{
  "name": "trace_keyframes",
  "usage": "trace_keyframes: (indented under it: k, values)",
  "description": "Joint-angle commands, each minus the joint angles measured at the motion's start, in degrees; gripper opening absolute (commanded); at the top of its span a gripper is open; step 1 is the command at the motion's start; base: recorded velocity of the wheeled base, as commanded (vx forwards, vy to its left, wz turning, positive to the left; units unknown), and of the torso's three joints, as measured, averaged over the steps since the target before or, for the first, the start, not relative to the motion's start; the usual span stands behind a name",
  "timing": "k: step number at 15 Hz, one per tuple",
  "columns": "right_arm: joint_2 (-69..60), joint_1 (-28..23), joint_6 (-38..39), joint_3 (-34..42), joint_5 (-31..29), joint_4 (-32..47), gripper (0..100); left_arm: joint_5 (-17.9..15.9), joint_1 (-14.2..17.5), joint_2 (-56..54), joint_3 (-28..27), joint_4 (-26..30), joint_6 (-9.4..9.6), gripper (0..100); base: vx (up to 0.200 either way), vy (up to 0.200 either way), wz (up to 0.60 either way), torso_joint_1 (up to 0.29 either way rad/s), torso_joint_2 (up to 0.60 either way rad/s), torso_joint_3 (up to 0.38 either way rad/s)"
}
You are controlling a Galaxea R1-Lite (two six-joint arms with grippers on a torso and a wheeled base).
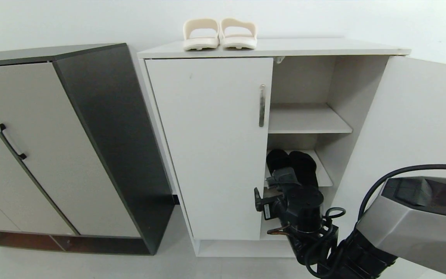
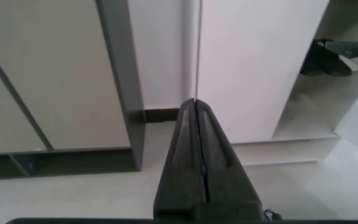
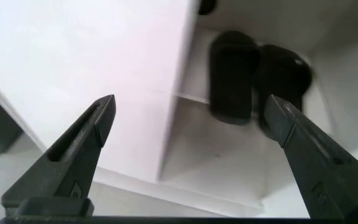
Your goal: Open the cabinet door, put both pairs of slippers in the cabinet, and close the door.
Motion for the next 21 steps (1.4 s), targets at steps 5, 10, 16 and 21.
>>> trace_keyframes:
  k: [5, 10, 16, 21]
  values:
    - [0.5, 0.2, -0.7, 0.7, 0.9, -0.5, 100, 0.0, 0.0, 0.1, 0.0, 0.0, -0.01, 0, 0.0, 0.2, 0.0, 0.0, 0.0, 0.003]
    - [0.8, 0.2, -0.7, 0.8, 1.3, -1.4, 100, 0.0, 0.0, 0.1, 0.0, 0.0, -0.01, 0, 0.0, 0.04, 0.0, 0.001, 0.0, 0.001]
    - [0.9, 0.2, -0.9, 1.1, 1.6, -2.6, 100, 0.0, 0.0, 0.1, 0.0, 0.0, -0.01, 0, 0.0, 0.0, 0.0, 0.0, 0.0, 0.0]
    - [1.0, 0.2, -1.3, 1.1, 2.6, -3.7, 100, 0.0, 0.0, 0.1, 0.0, 0.0, -0.09, 0, 0.0, 0.0, 0.0, 0.0, 0.0, 0.0]
